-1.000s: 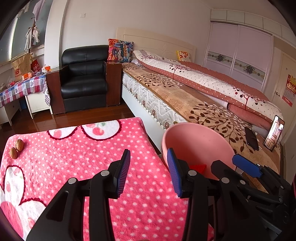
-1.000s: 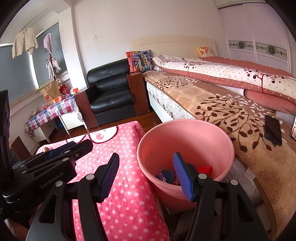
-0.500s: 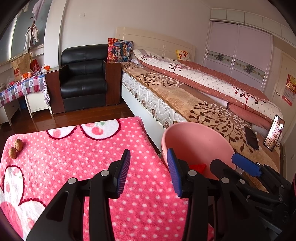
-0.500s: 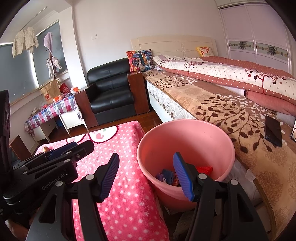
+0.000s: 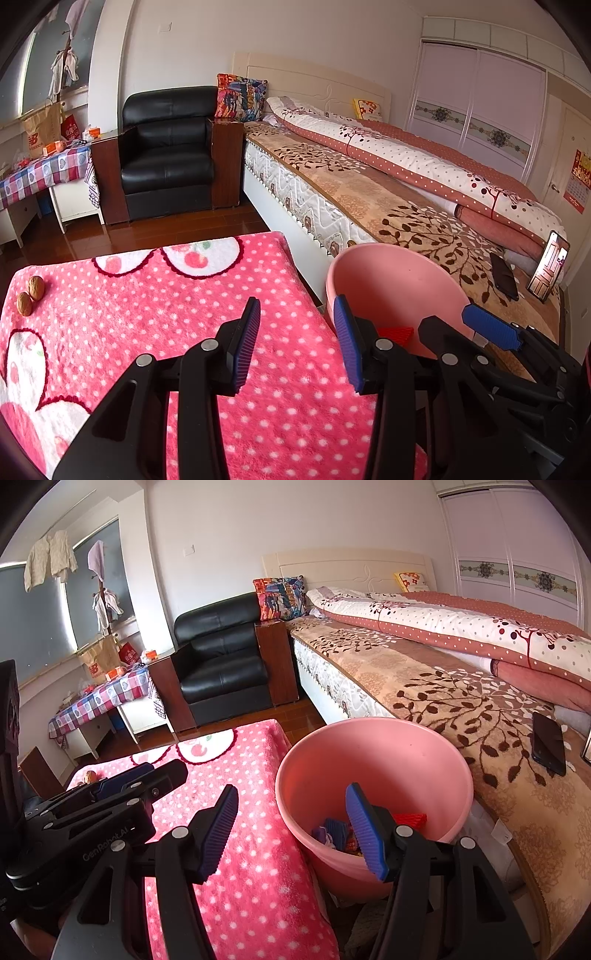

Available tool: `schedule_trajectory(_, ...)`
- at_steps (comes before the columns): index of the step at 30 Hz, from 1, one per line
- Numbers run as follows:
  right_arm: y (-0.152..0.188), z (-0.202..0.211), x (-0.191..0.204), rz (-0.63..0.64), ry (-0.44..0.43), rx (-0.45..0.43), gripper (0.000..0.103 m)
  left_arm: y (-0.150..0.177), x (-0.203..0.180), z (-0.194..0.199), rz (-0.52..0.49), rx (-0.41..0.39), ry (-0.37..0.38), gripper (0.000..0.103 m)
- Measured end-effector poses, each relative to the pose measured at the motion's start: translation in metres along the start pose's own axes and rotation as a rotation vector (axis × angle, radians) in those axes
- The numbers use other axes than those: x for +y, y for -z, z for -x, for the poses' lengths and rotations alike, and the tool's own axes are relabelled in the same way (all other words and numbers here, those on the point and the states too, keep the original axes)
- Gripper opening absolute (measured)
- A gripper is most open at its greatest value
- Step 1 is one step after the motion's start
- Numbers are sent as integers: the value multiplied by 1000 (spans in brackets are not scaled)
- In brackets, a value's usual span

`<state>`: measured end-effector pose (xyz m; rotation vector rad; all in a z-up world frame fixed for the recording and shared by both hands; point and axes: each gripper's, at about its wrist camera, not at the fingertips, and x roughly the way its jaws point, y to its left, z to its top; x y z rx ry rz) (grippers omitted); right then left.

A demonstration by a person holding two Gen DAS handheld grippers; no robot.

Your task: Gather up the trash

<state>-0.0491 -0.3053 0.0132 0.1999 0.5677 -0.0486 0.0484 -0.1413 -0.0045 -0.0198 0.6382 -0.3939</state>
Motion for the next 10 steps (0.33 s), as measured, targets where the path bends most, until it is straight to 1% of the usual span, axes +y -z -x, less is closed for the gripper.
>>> schedule_trajectory(10, 4, -7, 6, 19, -13, 18, 60, -1, 13, -5, 22, 9, -32, 42)
